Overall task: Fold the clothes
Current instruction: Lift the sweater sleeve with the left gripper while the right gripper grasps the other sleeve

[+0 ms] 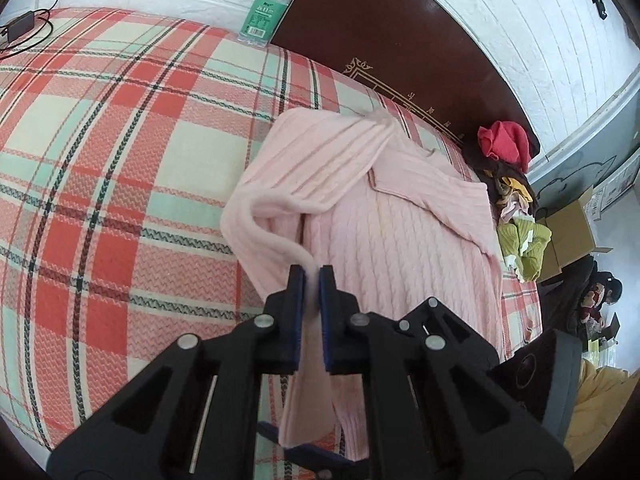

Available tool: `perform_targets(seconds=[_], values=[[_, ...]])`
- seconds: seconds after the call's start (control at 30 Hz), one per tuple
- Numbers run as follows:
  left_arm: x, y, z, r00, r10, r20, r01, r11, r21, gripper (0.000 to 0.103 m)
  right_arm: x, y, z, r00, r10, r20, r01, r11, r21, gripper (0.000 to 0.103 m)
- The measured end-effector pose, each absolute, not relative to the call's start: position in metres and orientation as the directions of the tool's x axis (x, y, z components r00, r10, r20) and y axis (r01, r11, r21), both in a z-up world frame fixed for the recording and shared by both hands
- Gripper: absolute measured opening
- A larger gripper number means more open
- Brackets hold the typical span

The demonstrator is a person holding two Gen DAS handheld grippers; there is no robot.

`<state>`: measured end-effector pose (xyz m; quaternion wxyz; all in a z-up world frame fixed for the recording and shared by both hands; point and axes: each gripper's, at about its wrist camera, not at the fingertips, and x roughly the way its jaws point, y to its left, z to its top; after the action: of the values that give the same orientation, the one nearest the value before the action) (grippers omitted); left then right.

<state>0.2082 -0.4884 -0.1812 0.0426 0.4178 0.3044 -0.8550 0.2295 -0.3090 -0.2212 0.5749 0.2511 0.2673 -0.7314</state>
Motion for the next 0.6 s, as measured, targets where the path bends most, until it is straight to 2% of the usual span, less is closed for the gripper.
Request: perform_targets(seconds=[0.03, 0.07, 0.1, 0.13, 0.17, 0.33, 0.37, 0.5, 0.6], values=[[0.209, -0.489, -0.179, -0.655, 0.179, -0.734, 0.323, -0.812, -0.486, 0.009, 0.225, -0.311, -0.222, -0.224, -0.704, -0.674, 0.971, -0.221, -0.093, 0.082], [0.21, -0.49, -0.176, -0.663, 0.177, -0.728, 0.318, -0.813, -0.487, 0.009, 0.218, -0.311, -0.22, -0.205, -0.715, -0.668, 0.972, -0.227, -0.056, 0.076], [0.211, -0.49, -0.173, -0.67, 0.174, -0.722, 0.314, -0.814, -0.488, 0.009, 0.211, -0.311, -0.218, -0.179, -0.73, -0.659, 0.974, -0.228, -0.013, 0.052], [0.212, -0.491, -0.171, -0.678, 0.172, -0.715, 0.309, -0.816, -0.489, 0.009, 0.203, -0.31, -0.216, -0.158, -0.738, -0.656, 0.973, -0.228, 0.022, 0.037], [0.212, -0.491, -0.168, -0.685, 0.169, -0.709, 0.305, -0.817, -0.49, 0.009, 0.193, -0.308, -0.212, -0.124, -0.743, -0.657, 0.97, -0.229, 0.076, 0.017], [0.217, -0.494, -0.155, -0.721, 0.157, -0.675, 0.282, -0.823, -0.494, 0.011, 0.138, -0.294, -0.195, 0.069, -0.771, -0.633, 0.9, -0.225, 0.373, 0.011], [0.218, -0.495, -0.152, -0.728, 0.155, -0.668, 0.278, -0.824, -0.494, 0.014, 0.125, -0.289, -0.188, 0.101, -0.786, -0.61, 0.876, -0.221, 0.43, 0.008], [0.221, -0.497, -0.142, -0.755, 0.146, -0.639, 0.26, -0.829, -0.496, 0.016, 0.068, -0.27, -0.154, 0.231, -0.843, -0.486, 0.741, -0.171, 0.649, 0.007], [0.213, -0.486, -0.139, -0.757, 0.159, -0.634, 0.226, -0.847, -0.482, 0.016, 0.03, -0.253, -0.121, 0.22, -0.891, -0.396, 0.664, -0.161, 0.73, 0.007]])
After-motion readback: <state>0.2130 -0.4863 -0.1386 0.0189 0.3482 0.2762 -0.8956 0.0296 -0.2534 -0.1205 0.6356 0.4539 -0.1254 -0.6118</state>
